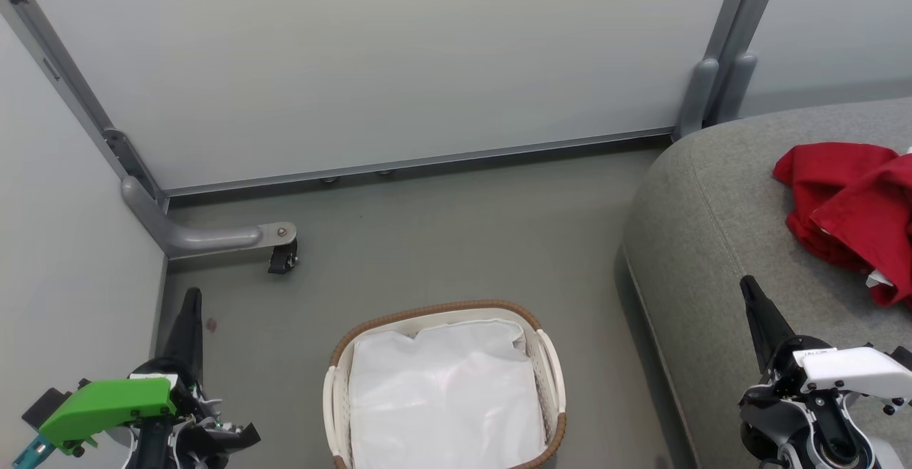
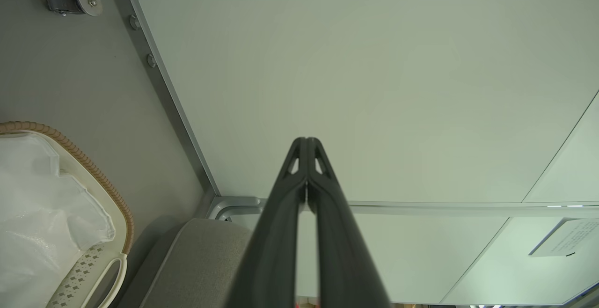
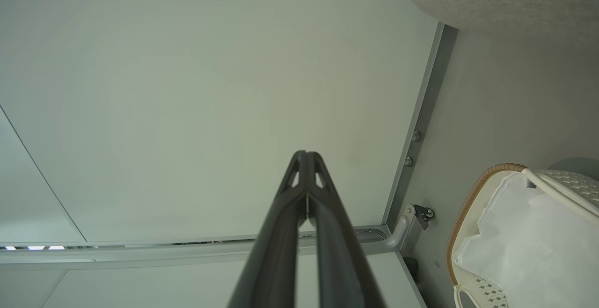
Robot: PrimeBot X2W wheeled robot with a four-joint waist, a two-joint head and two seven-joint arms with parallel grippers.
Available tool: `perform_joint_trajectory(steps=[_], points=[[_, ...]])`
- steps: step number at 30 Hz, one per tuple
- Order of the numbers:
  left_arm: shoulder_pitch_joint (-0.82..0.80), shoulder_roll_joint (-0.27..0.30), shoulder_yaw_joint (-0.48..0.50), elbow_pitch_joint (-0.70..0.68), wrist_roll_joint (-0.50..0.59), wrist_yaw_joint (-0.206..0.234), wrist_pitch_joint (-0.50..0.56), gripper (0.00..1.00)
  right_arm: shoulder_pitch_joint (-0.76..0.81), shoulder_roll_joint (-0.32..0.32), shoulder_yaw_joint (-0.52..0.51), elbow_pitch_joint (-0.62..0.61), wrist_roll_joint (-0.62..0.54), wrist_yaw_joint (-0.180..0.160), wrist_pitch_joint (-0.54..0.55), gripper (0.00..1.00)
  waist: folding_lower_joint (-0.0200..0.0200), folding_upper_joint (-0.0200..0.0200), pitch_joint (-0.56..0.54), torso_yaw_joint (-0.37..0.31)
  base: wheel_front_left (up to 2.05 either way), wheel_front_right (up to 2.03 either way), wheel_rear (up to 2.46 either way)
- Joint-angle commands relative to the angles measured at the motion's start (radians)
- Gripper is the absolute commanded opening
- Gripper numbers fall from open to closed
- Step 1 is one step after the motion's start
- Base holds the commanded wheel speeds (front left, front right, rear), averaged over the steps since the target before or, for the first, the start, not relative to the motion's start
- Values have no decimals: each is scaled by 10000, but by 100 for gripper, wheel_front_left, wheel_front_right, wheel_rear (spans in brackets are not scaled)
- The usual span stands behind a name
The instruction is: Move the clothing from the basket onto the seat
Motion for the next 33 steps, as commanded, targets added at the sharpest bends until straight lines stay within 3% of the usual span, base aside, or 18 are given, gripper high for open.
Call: perform_joint_trajectory(steps=[1, 33], points=[[-111, 62, 21, -9, -30, -59, 31, 0, -76, -59, -20, -30, 34, -3, 32, 0, 0, 0, 0, 0, 0, 0, 0], [-110, 62, 20, -7, -31, -60, 30, 0, -76, -60, -19, -30, 35, -3, 31, 0, 0, 0, 0, 0, 0, 0, 0]])
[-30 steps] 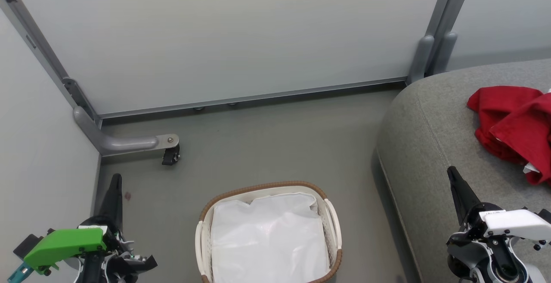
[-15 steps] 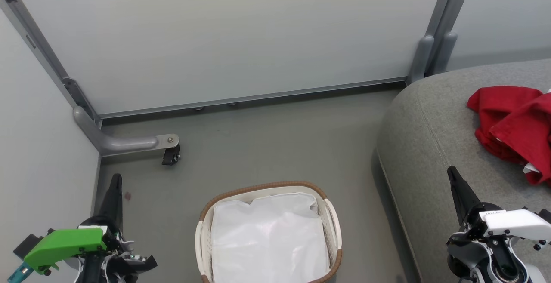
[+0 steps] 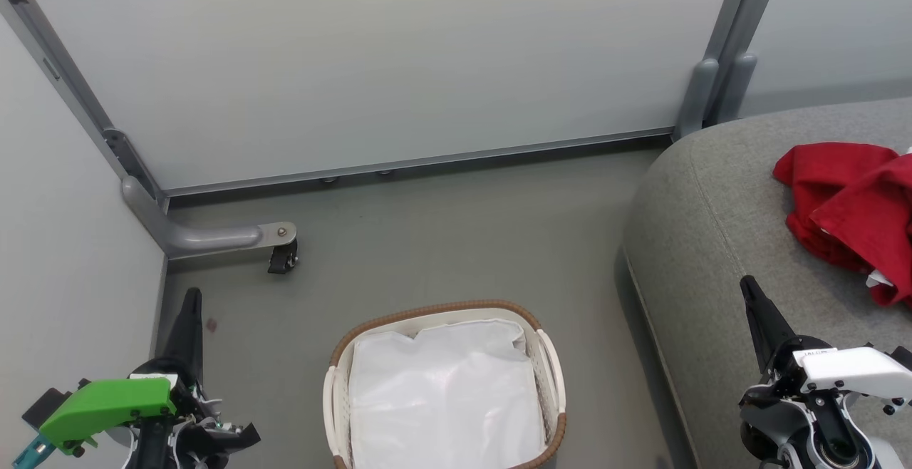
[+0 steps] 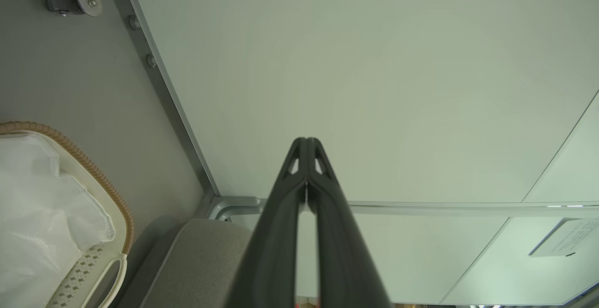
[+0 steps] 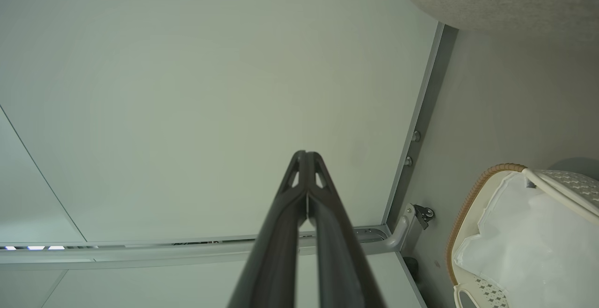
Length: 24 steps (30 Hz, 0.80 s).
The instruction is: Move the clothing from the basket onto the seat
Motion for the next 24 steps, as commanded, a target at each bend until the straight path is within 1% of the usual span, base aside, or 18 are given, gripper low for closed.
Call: perform_joint_trajectory(steps=[1, 24], points=[[-110, 62, 20, 0, -31, -60, 30, 0, -75, -60, -19, -30, 35, -3, 29, 0, 0, 0, 0, 0, 0, 0, 0], [-110, 62, 21, -3, -32, -60, 30, 0, -75, -60, -18, -30, 35, -3, 30, 0, 0, 0, 0, 0, 0, 0, 0]])
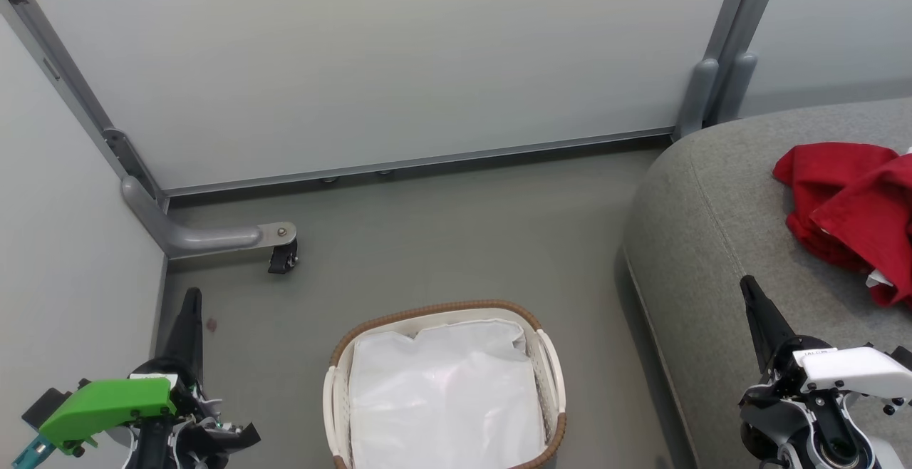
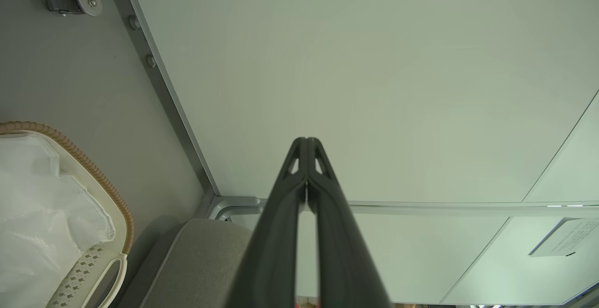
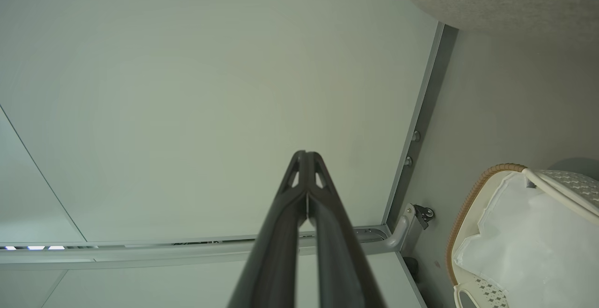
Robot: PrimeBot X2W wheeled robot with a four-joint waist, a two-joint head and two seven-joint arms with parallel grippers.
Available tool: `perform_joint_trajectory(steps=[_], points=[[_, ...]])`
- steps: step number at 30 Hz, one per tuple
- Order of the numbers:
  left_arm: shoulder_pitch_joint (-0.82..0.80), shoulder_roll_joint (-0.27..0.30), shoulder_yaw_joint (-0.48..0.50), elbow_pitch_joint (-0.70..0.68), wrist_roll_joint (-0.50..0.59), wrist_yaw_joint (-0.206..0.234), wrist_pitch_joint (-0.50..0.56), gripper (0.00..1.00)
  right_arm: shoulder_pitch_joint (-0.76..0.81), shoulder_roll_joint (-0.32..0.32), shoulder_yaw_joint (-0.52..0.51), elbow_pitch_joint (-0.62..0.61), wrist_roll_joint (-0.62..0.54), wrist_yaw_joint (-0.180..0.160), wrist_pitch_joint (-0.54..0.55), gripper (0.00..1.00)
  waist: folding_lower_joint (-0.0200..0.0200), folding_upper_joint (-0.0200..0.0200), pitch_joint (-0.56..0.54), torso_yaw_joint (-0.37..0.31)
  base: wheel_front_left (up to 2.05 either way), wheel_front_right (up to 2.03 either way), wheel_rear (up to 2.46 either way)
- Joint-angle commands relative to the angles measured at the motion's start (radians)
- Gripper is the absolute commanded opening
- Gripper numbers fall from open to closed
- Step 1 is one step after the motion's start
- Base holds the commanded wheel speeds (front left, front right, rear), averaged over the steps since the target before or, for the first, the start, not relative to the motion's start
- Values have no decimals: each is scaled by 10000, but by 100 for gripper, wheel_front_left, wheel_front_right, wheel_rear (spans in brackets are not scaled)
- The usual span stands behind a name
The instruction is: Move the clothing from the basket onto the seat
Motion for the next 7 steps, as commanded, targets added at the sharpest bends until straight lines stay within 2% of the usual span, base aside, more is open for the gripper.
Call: perform_joint_trajectory(steps=[1, 7], points=[[-110, 62, 22, 1, -32, -60, 30, 0, -75, -60, -18, -30, 36, -3, 29, 0, 0, 0, 0, 0, 0, 0, 0], [-110, 62, 22, -2, -30, -60, 29, 0, -75, -60, -18, -30, 36, -3, 29, 0, 0, 0, 0, 0, 0, 0, 0]])
